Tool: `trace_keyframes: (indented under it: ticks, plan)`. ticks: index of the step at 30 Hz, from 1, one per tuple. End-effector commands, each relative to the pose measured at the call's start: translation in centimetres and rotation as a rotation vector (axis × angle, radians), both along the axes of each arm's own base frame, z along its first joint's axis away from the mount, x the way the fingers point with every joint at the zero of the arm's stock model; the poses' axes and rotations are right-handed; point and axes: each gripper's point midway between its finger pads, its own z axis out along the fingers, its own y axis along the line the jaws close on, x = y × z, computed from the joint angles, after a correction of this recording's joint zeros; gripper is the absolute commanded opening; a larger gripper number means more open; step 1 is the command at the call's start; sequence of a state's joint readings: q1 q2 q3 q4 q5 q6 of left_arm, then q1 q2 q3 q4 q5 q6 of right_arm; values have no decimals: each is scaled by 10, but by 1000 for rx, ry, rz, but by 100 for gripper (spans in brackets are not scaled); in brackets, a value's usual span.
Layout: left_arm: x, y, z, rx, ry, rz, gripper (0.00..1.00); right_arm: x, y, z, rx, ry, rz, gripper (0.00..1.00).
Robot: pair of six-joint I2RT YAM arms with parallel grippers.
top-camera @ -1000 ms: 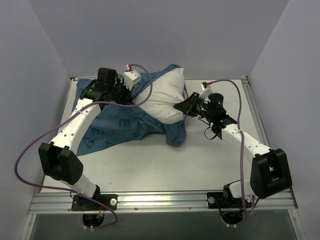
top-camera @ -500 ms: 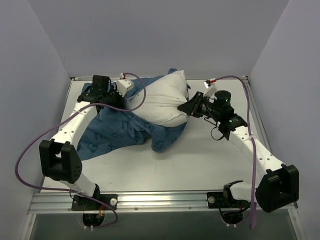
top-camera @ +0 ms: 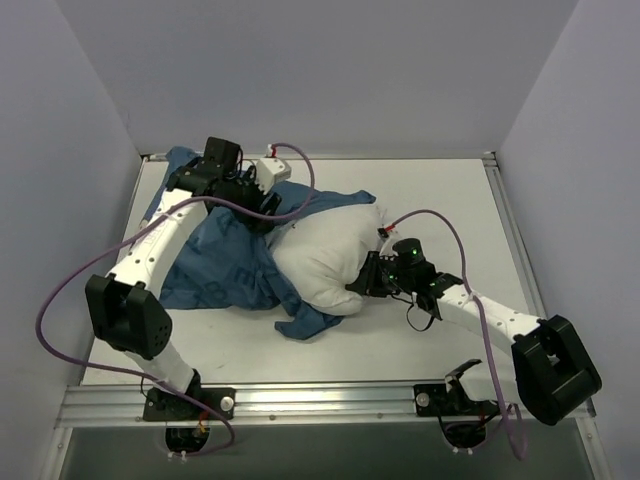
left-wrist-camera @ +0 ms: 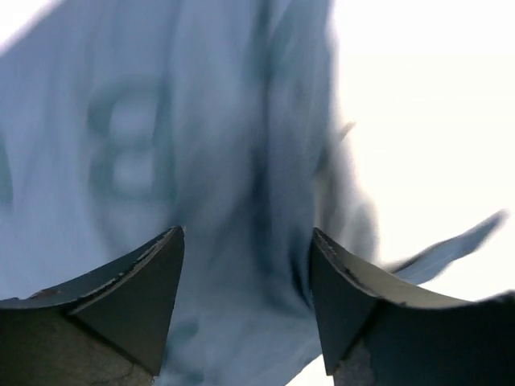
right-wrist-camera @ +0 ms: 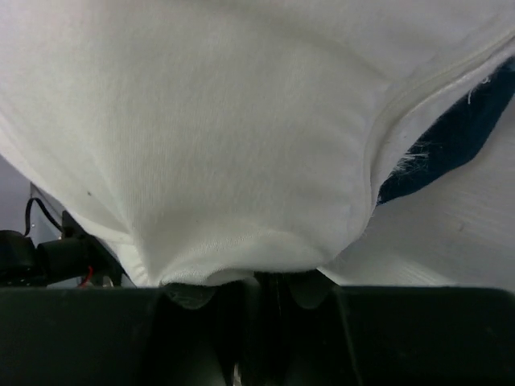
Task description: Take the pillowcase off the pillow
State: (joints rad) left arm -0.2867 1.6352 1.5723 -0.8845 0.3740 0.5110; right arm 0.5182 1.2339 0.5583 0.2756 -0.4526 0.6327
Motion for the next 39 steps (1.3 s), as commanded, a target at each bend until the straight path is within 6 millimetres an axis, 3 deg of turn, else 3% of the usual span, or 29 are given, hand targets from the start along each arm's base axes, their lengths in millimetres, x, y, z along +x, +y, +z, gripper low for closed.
trace_keyframes:
  ticks: [1,3,4,5,6,7,10,11,14,18,19,20,23,24,28,30,31,33,35,36,37,38,39]
  plan:
    - [-8,-59,58,-183,-14,-154,71,-3,-11,-25,-78,5,1,0]
    - [-5,-87,60,-210,15,-193,75,-15,-12,-42,-75,44,34,0]
    - [2,-98,78,-218,-37,-207,75,-21,-11,-50,-78,67,48,0]
    - [10,-111,63,-199,-8,-207,76,-28,-13,-58,-78,80,56,0]
    - [7,-131,59,-184,-5,-237,77,-30,-14,-63,-86,84,58,0]
    - [22,-142,49,-153,-11,-215,77,-35,-17,-70,-95,95,61,0]
    - [35,-173,34,-114,-32,-217,80,-39,-20,-78,-110,104,66,0]
    - [53,-182,26,-91,-56,-188,81,-40,-19,-78,-102,98,68,0]
    - [78,-198,16,-57,-101,-163,78,-46,-20,-83,-86,113,66,0]
    - [88,-206,-2,-22,-110,-154,61,-56,-23,-94,-93,147,71,0]
    - [90,-207,-5,-12,-117,-147,53,-56,-23,-94,-91,148,71,0]
    - [92,-207,-9,-9,-112,-134,34,-57,-23,-94,-93,147,77,0]
    - [105,-203,-12,2,-141,-68,4,-58,-25,-94,-101,153,72,0]
    - [110,-200,-12,12,-155,-45,2,-60,-25,-94,-105,159,76,0]
    - [150,-163,-14,152,-281,104,2,-65,-32,-82,-121,162,53,0]
    - [168,-135,-23,219,-296,135,2,-52,-34,-55,-114,80,18,0]
    - [173,-121,-32,253,-284,144,2,-55,-40,-51,-135,91,2,0]
    - [180,-86,-39,287,-252,190,2,-35,-44,-12,-124,-20,-65,0]
    - [177,-61,-50,311,-211,208,2,-25,-51,12,-117,-53,-125,0]
    - [177,-50,-50,317,-209,220,2,-25,-56,17,-119,-53,-144,0]
    - [179,-32,-37,317,-232,232,2,-25,-59,19,-117,-40,-154,0]
    - [178,-23,-49,331,-222,233,2,-23,-62,21,-112,-33,-167,0]
    - [179,-14,-48,335,-229,237,2,-17,-71,24,-109,-31,-201,0]
